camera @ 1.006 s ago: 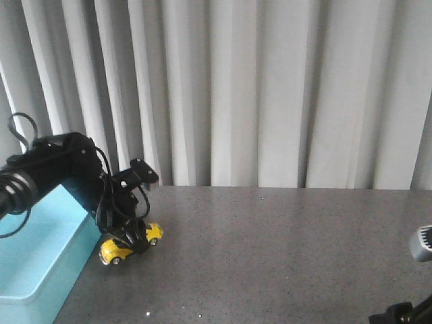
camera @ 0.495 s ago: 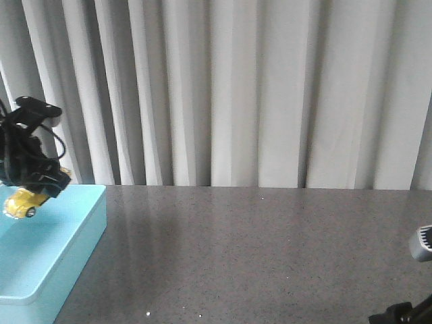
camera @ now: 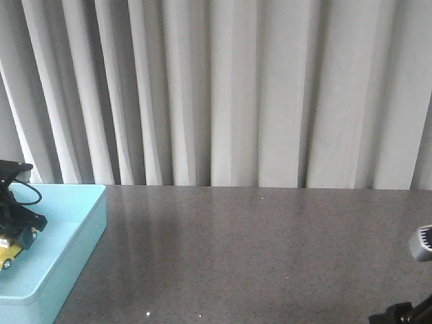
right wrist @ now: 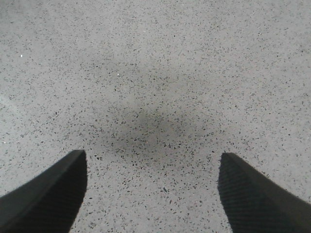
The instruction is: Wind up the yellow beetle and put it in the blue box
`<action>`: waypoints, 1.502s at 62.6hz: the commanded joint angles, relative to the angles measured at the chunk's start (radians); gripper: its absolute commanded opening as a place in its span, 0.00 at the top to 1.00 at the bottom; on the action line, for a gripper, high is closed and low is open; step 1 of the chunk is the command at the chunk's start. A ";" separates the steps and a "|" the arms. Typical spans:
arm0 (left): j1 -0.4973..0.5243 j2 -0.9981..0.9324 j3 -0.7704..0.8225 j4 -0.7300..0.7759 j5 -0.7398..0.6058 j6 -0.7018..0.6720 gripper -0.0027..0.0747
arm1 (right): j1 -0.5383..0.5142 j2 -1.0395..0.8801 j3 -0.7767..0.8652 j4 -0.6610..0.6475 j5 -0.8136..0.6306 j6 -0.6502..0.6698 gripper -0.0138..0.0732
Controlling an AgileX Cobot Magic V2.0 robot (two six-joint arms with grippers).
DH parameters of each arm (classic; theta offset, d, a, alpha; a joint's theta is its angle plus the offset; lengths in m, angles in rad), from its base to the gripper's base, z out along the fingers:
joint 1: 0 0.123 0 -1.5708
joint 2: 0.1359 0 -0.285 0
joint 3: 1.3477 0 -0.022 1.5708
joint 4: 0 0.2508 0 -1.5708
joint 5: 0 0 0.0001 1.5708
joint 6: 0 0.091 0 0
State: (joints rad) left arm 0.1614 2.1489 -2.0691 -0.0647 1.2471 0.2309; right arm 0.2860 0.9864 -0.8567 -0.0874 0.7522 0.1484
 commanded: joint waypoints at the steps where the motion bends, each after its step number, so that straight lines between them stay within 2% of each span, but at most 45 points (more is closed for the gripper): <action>1: -0.004 -0.029 -0.022 -0.044 -0.059 -0.011 0.68 | -0.001 -0.014 -0.025 -0.006 -0.055 -0.001 0.22; 11: -0.004 -0.003 -0.023 -0.047 -0.069 -0.011 0.64 | -0.001 -0.014 -0.025 -0.006 -0.055 -0.001 0.22; 27: -0.004 -0.001 -0.023 -0.047 -0.067 -0.008 0.31 | -0.001 -0.014 -0.025 -0.006 -0.055 -0.001 0.22; 34: -0.004 -0.006 -0.029 -0.046 -0.049 -0.008 0.22 | -0.001 -0.014 -0.025 -0.006 -0.055 -0.001 0.22; 42: -0.004 -0.006 -0.058 -0.046 0.005 -0.008 0.22 | -0.001 -0.014 -0.025 -0.006 -0.055 -0.001 0.22; 66: -0.004 -0.170 -0.018 -0.053 0.004 -0.030 0.22 | -0.001 -0.014 -0.025 -0.006 -0.055 -0.001 0.22; 79: -0.004 -0.328 0.144 -0.053 0.004 -0.030 0.22 | -0.001 -0.014 -0.025 -0.006 -0.055 -0.001 0.22; 94: -0.004 -0.534 0.431 -0.053 -0.033 -0.035 0.22 | -0.001 -0.014 -0.025 -0.006 -0.055 -0.001 0.22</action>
State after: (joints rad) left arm 0.1614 1.7394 -1.7179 -0.1027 1.2454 0.2119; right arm 0.2860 0.9864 -0.8567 -0.0874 0.7522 0.1484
